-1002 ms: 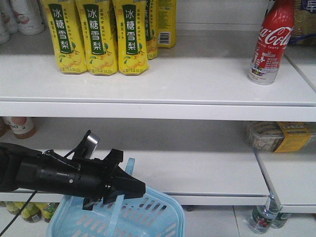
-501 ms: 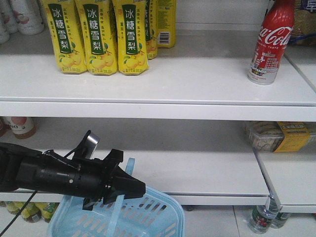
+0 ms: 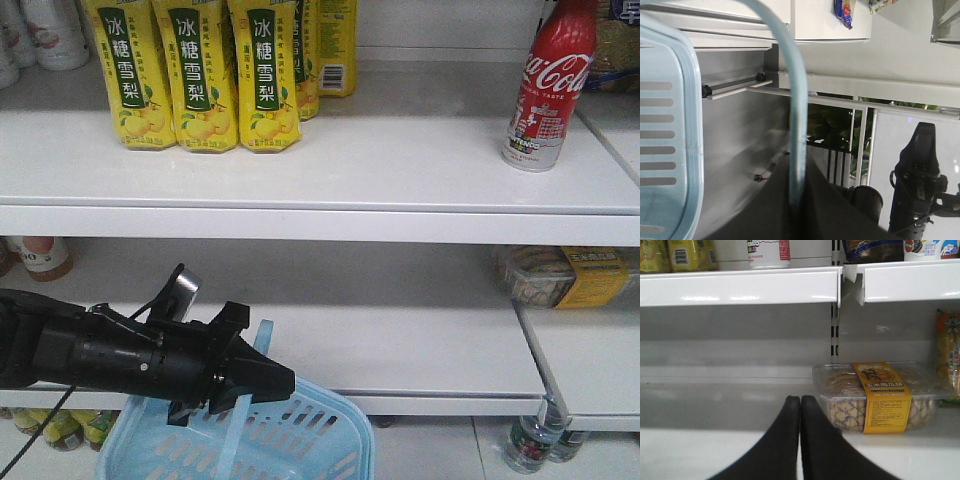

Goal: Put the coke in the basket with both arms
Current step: 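Align the base in front of the Coca-Cola can, holding the basket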

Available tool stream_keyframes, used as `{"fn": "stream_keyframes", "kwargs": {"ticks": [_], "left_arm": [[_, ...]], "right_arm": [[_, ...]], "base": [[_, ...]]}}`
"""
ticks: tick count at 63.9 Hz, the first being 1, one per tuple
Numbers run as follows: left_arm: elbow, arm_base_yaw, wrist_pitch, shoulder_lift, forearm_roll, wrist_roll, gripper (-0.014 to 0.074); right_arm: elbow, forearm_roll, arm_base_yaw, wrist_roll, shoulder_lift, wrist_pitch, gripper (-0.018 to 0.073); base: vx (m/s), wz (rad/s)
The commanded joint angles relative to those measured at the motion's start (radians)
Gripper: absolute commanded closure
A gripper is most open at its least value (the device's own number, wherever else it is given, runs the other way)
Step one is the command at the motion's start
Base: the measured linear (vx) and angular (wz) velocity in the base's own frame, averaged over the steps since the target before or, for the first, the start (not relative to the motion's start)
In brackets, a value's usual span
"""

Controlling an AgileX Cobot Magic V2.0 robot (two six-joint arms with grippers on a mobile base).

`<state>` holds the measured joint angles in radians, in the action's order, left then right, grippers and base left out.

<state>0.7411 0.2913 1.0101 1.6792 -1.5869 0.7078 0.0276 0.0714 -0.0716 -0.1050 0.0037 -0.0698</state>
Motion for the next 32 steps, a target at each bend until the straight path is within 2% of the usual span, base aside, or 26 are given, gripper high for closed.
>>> {"fn": "stream_keyframes", "kwargs": {"ticks": [1, 15, 32], "left_arm": [[0.013, 0.008, 0.068, -0.047, -0.066, 0.005, 0.0602], [0.013, 0.008, 0.068, -0.047, -0.066, 0.005, 0.0602], [0.013, 0.008, 0.068, -0.047, -0.066, 0.005, 0.0602]], "right_arm": [[0.007, 0.004, 0.000, 0.010, 0.011, 0.089, 0.0569], [-0.019, 0.001, 0.000, 0.004, 0.011, 0.113, 0.0569], [-0.260, 0.010, 0.000, 0.006, 0.145, -0.014, 0.0569]], "base": [[0.00, 0.00], [0.00, 0.00], [0.00, 0.00]]}}
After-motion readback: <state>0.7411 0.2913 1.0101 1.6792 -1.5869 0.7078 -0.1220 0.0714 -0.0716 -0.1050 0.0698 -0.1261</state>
